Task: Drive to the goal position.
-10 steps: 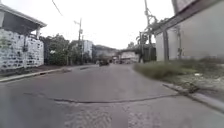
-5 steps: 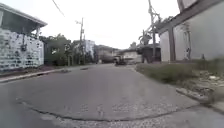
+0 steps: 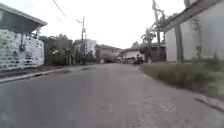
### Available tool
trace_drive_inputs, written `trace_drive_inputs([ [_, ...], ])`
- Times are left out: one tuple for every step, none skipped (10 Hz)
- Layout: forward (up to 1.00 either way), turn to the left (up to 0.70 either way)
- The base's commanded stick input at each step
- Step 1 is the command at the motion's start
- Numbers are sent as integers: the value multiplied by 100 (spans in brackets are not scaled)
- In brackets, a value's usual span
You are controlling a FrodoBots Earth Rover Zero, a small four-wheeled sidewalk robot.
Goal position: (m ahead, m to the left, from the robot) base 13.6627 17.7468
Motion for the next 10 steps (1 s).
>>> trace_drive_inputs([
  [100,-26],
  [100,2],
  [100,2],
  [100,2],
  [100,2],
  [100,2],
  [100,2],
  [100,2],
  [100,2],
  [100,2],
])
